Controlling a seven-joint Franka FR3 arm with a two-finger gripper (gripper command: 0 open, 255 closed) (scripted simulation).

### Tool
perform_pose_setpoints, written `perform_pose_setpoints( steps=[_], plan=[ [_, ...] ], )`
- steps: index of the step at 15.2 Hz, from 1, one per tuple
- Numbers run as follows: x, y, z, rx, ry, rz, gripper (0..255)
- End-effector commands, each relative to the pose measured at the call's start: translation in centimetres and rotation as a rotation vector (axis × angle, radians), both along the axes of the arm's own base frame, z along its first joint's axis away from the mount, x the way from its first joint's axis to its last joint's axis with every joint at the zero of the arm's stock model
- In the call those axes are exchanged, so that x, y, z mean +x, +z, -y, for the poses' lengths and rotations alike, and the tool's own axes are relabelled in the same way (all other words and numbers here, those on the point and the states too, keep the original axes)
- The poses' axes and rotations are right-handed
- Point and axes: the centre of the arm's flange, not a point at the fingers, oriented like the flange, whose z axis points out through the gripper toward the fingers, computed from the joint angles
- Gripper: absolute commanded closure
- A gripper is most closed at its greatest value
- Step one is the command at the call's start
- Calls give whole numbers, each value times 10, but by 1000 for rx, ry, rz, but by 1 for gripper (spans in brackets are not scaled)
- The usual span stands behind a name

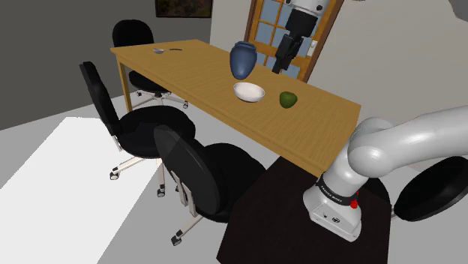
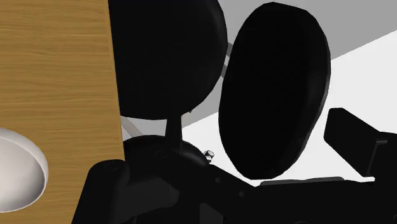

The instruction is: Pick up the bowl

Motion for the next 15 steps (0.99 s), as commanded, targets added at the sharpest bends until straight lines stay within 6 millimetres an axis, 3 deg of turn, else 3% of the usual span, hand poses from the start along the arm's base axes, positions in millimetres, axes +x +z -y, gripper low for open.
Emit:
perform_pose_setpoints(
  steps=[1,15],
  plan=[
    [0,0,0,0,0,0,0],
    [120,-105,82,-104,9,-30,0]
  ],
)
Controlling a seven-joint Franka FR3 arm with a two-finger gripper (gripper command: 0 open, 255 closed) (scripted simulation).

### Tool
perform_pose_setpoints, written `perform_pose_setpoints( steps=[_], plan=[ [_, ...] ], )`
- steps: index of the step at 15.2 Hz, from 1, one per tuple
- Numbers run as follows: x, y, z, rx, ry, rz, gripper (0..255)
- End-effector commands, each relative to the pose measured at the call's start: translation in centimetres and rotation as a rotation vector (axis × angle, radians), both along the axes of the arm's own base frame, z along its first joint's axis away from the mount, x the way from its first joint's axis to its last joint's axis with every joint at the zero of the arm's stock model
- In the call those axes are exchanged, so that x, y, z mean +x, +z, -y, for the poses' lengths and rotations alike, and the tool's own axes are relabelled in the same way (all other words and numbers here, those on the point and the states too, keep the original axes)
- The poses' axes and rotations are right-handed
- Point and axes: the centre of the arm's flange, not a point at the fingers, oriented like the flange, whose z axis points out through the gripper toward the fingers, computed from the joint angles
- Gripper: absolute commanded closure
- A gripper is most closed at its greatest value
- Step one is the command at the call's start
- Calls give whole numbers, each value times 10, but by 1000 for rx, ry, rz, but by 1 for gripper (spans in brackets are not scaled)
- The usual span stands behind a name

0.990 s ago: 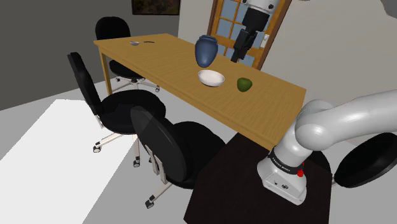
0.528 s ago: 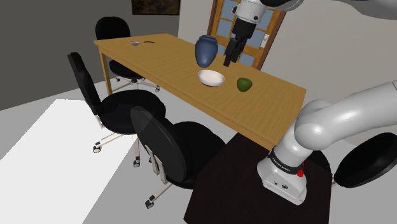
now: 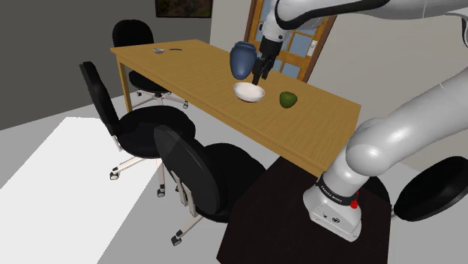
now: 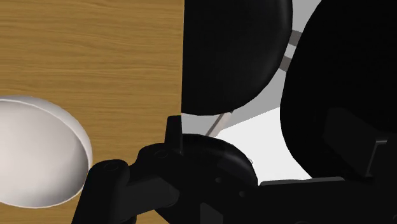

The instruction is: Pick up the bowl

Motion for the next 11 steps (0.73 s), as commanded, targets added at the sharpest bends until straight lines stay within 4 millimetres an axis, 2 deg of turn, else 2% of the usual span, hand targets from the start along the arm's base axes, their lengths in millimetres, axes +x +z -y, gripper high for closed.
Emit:
perform_pose_setpoints(
  steps=[1,11],
  plan=[
    [17,-14,13,-16,2,-3,0],
    [101,-86,78,-91,9,-25,0]
  ],
)
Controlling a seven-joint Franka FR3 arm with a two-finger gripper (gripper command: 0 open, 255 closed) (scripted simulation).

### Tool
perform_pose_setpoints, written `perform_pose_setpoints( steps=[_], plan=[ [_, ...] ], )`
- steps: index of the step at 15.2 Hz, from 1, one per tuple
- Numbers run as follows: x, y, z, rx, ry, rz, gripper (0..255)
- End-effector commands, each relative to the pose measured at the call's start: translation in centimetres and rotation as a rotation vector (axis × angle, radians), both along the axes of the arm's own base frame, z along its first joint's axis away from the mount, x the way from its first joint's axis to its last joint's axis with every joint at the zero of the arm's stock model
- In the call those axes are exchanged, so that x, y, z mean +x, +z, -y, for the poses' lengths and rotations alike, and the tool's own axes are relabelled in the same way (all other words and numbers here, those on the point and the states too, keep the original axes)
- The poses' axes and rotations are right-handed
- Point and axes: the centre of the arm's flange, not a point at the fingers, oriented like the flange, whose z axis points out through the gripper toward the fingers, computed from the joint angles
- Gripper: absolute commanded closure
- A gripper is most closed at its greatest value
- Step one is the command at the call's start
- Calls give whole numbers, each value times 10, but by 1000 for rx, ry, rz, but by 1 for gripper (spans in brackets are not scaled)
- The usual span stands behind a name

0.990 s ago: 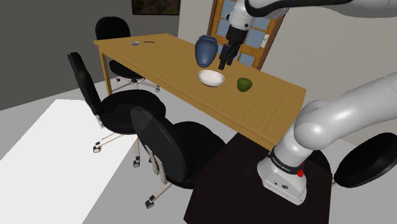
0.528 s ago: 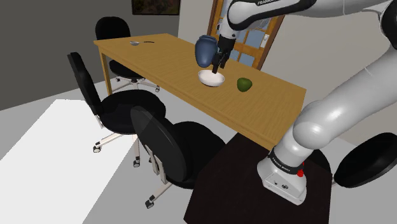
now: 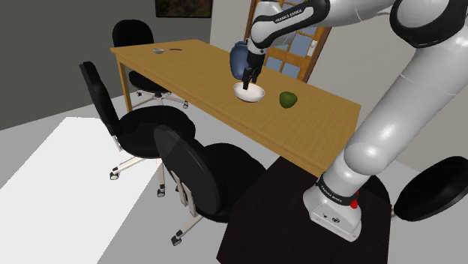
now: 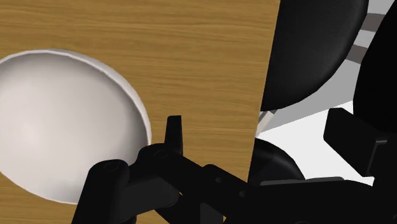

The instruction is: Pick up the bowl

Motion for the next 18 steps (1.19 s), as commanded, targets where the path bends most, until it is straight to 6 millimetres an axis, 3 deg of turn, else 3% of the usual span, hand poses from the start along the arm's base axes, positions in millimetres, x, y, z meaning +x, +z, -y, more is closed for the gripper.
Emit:
perform_pose_setpoints(
  steps=[1,9,18],
  plan=[
    [17,-14,13,-15,2,-4,0],
    [83,-69,69,-75,7,-22,0],
    [85,-111,70,-77,7,-22,0]
  ],
)
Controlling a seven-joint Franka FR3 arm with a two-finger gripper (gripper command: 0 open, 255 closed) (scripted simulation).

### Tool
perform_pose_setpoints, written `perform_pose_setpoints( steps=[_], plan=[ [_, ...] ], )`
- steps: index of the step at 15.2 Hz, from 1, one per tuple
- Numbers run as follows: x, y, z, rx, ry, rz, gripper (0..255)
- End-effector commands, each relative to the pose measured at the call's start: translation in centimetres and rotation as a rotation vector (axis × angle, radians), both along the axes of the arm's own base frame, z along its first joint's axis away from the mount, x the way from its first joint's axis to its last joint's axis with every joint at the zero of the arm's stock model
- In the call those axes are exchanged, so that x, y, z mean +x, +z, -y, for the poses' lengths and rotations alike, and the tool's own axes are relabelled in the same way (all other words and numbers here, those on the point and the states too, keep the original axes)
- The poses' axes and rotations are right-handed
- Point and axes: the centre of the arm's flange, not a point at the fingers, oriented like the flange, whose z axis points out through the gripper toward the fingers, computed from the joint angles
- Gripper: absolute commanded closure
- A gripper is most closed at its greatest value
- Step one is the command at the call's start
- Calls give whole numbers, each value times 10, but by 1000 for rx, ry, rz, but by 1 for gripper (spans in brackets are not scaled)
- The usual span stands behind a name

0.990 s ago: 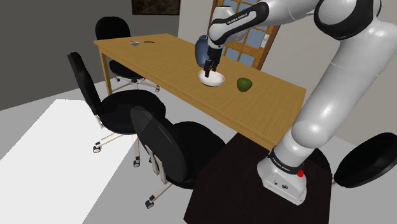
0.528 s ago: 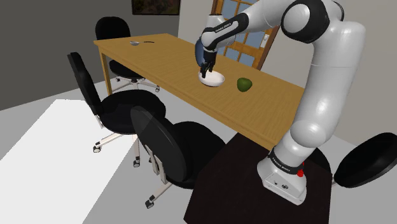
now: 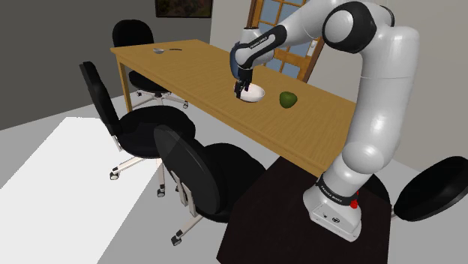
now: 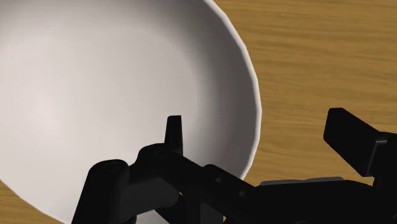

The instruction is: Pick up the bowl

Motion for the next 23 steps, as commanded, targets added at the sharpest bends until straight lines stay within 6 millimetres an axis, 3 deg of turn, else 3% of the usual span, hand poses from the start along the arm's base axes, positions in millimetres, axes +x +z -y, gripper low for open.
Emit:
perform_pose_setpoints(
  steps=[1,2,11,23],
  plan=[
    [1,-4,1,0,0,1,0],
    [1,-3,1,0,0,1,255],
    [1,-4,1,0,0,1,255],
    [1,60,1,0,0,1,255]
  ],
)
